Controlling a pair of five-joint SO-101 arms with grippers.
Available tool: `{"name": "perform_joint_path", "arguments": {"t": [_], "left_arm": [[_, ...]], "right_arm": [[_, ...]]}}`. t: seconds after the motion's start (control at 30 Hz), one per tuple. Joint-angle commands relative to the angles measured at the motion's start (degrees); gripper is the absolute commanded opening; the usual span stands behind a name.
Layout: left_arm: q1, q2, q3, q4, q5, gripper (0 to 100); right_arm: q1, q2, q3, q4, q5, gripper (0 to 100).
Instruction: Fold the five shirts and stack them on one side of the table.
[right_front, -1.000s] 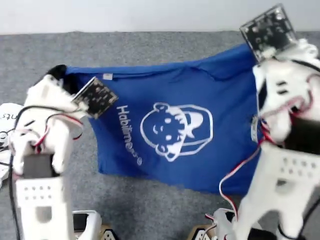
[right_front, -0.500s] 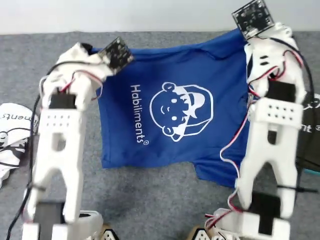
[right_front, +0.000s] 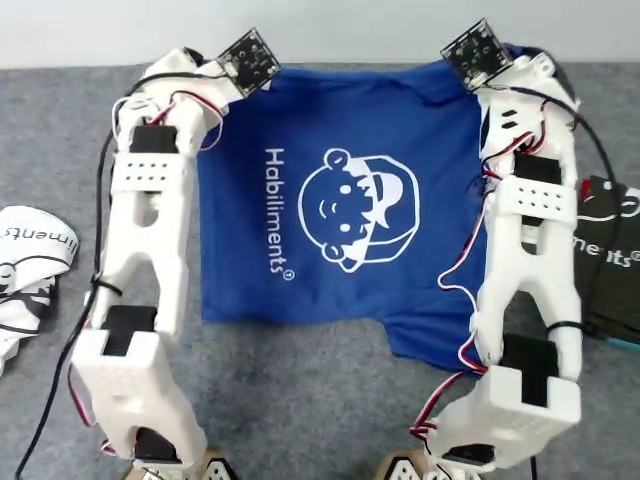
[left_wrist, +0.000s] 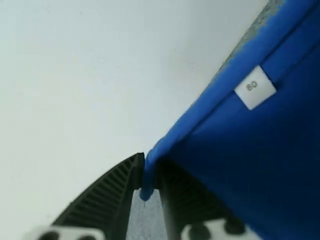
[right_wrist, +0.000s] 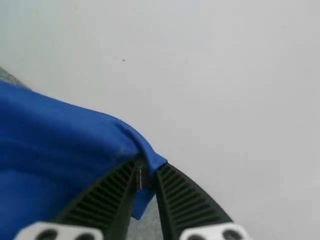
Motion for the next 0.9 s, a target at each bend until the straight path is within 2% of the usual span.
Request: {"name": "perform_joint_path", "arguments": {"t": [0.0, 0.13, 0.5, 0.87], "left_arm": [[0.5, 0.3, -5.8, 1.8, -0.4, 2], [1.1, 0.4, -6.6, 8.5, -1.4, 2], [1.2, 0.5, -7.8, 35.2, -3.2, 2], [1.8, 1.1, -7.3, 56.4, -5.5, 2]], "right_arm": [[-0.7, -0.1, -3.1, -1.3, 0.5, 1.0], [-1.0, -0.5, -5.0, 6.1, 0.4, 1.0], [-0.1, -0.7, -10.8, 47.0, -0.3, 1.0], [0.1, -0.7, -11.5, 76.4, -0.4, 1.4]]}}
